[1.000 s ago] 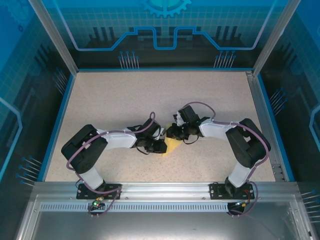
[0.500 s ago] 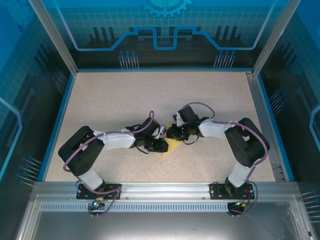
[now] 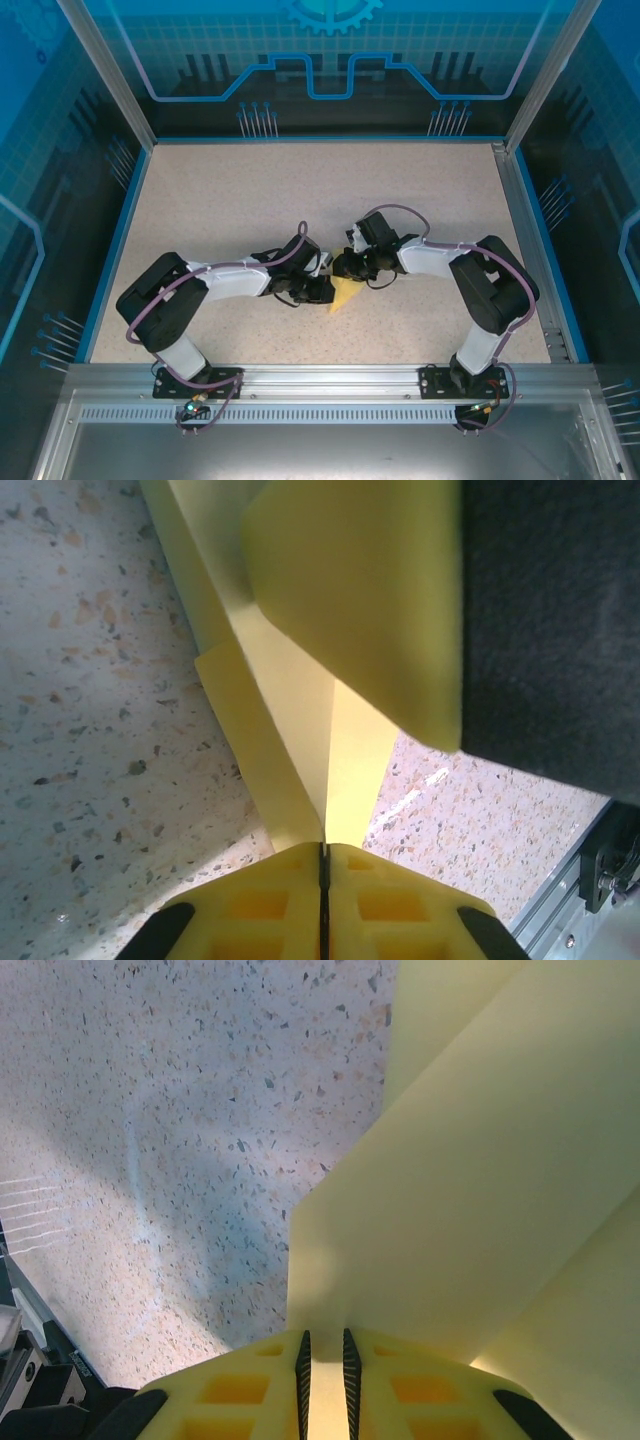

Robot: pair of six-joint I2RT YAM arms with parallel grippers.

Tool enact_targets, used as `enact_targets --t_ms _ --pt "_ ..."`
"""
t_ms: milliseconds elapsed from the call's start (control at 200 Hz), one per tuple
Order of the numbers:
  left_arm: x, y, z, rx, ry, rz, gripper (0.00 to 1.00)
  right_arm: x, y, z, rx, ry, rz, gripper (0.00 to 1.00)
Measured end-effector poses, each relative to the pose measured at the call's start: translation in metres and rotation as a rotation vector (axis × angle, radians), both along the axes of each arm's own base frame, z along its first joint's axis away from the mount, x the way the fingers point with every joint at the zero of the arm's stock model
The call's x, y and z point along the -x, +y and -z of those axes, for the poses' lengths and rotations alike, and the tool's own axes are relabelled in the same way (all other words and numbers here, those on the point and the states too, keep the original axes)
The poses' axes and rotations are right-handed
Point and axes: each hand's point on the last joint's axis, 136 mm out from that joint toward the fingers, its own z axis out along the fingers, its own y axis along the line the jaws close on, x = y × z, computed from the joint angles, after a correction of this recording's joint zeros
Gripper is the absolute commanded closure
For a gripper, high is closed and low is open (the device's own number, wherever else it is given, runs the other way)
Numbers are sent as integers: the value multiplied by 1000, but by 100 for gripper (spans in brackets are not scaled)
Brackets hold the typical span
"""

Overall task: Fold a paper plane with a square sheet of paper (pick it up from the middle)
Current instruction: Fourth fold the wing at the center of the table.

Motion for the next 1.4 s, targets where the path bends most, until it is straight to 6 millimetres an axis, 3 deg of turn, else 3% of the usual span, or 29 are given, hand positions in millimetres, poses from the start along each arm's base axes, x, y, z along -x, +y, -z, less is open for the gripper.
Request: enact_targets --t_ms 805,1205,1401 --pt "9 -8 10 41 61 37 94 8 -6 13 31 30 -6 81" --pt "11 -10 12 53 87 26 76 9 -6 14 33 26 -15 81" --pt "10 -11 3 71 81 11 75 9 -6 14 34 27 -15 81"
